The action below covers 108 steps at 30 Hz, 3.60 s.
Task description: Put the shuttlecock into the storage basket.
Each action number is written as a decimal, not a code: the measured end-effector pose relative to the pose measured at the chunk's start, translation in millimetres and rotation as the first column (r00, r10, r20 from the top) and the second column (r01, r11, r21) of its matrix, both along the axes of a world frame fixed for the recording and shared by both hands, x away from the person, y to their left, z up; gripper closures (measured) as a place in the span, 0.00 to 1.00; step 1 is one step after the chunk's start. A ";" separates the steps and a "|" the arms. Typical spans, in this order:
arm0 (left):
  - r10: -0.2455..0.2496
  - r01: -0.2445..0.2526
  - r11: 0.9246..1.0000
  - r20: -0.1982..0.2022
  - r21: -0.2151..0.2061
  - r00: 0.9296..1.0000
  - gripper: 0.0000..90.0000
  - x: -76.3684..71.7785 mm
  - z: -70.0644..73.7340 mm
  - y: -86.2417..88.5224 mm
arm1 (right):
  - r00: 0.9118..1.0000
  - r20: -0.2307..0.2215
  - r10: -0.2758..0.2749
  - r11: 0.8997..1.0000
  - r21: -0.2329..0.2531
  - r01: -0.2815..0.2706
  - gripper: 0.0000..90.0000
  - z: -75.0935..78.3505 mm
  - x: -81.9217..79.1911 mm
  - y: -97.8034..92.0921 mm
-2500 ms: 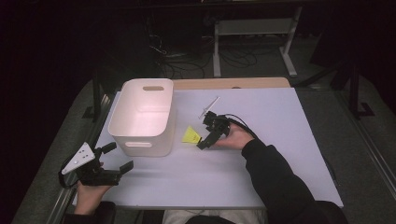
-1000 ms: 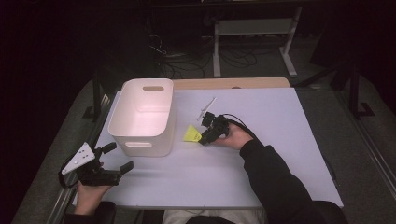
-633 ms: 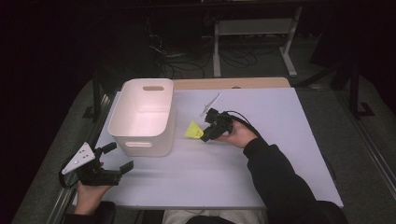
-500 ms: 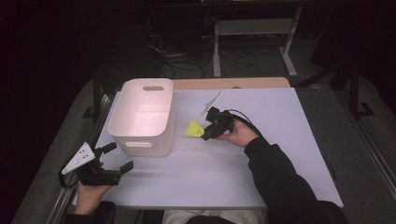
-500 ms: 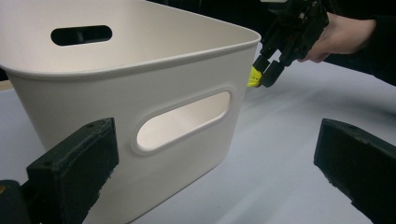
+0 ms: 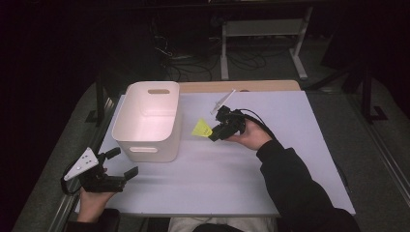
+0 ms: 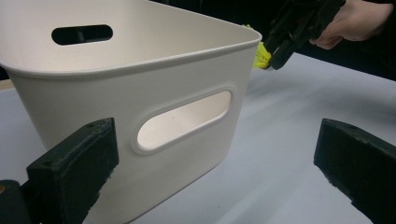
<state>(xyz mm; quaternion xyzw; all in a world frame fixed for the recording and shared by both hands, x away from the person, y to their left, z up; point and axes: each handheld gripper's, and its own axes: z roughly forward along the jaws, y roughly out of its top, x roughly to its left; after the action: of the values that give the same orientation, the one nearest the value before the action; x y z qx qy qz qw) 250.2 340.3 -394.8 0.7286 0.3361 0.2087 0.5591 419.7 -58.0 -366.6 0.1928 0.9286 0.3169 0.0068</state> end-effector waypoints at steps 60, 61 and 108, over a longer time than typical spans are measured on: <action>0.003 -0.003 1.000 0.002 -0.003 1.000 0.00 -0.5 0.1 0.5 | 0.994 0.097 0.044 0.995 0.088 -0.052 0.70 72.5 -3.7 21.6; 0.003 -0.003 1.000 0.002 -0.003 1.000 0.00 -0.5 0.1 0.4 | 0.994 0.102 0.047 0.995 0.086 -0.056 0.70 73.5 -3.3 22.3; -0.001 0.001 1.000 0.002 -0.005 1.000 0.00 -0.2 0.0 0.2 | 0.986 0.124 0.111 0.988 0.094 -0.123 0.70 101.6 1.1 64.0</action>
<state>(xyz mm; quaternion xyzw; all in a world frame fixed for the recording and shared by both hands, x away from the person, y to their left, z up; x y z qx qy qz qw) 250.0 340.4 -394.8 0.7271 0.3355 0.2082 0.5616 420.9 6.0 -265.0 0.1188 0.9191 0.3743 0.0334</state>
